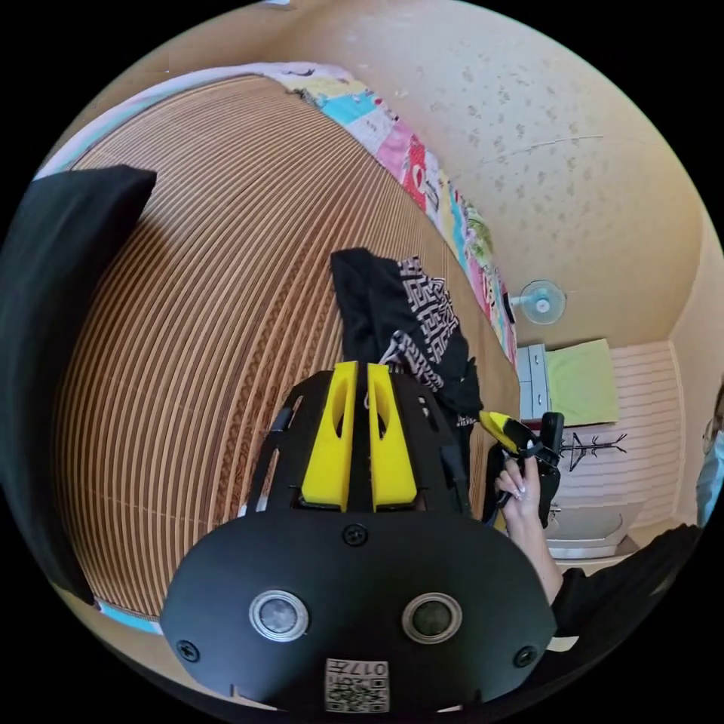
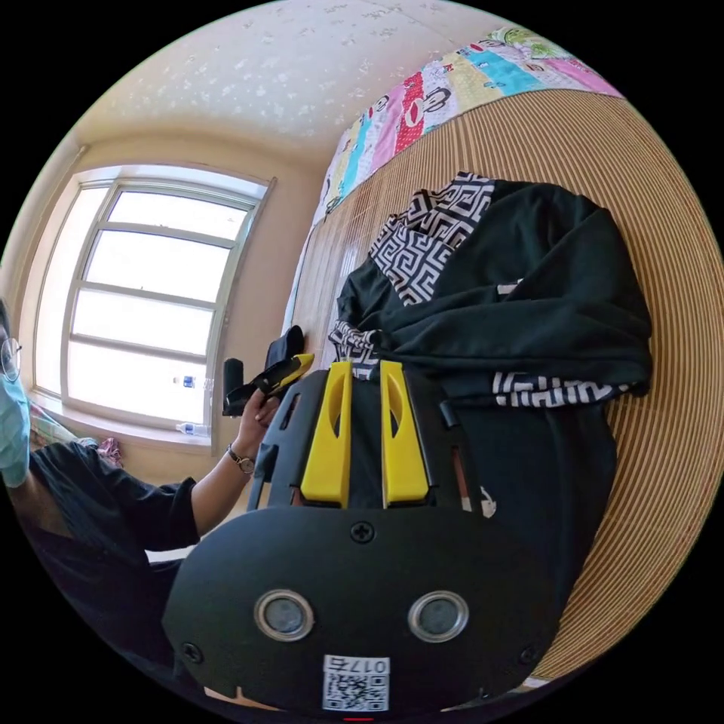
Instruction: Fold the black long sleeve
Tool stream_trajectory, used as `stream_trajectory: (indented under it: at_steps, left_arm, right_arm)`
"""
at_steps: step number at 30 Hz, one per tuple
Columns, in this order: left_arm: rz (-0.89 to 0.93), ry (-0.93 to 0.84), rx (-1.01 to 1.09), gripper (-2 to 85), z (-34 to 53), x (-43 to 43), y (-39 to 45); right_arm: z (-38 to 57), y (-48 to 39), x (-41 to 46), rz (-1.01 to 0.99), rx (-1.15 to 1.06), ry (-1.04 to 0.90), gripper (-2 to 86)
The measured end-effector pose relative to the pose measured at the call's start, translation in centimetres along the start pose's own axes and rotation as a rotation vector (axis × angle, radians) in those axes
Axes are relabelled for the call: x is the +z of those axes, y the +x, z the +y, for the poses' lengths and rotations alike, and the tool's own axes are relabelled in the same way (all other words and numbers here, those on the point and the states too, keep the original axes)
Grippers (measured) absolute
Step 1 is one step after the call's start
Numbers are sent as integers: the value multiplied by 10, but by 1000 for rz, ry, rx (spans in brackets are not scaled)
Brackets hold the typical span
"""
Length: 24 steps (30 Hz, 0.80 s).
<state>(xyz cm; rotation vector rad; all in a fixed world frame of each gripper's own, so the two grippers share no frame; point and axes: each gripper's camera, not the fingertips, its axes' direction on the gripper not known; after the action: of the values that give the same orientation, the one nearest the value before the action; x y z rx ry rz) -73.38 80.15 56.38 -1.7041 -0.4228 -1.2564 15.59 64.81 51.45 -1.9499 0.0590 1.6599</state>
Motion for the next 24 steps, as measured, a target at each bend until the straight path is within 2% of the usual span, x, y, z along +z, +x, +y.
stream_trajectory:
  at_steps: [3, 8, 10, 13, 17, 18, 21, 24]
  left_arm:
    - [8, -23, 49, 40, -7, 6, 18]
    - [35, -38, 63, 45, -13, 20, 33]
    - [29, -18, 56, 45, -9, 17, 33]
    - [24, 6, 20, 45, -2, 6, 24]
    - [106, 72, -26, 48, 15, -20, 3]
    - [122, 77, -28, 48, 17, -22, 0]
    - [170, 80, -37, 57, 27, -27, -10]
    - [208, 91, -32, 72, 34, -24, -13]
  right_arm:
    - [-27, -19, 15, -25, -96, -34, 76]
    - [-72, -56, 87, 137, -291, -272, 111]
    - [-83, -61, 138, 261, -352, -462, 101]
    - [-89, -64, 152, 238, -385, -538, 50]
    - [-101, -97, 52, 207, -350, -186, 34]
    - [-97, -114, 18, 204, -383, -61, 33]
    - [-74, -146, -30, 210, -496, 154, 32]
    - [-54, -143, -9, 137, -563, 138, 34]
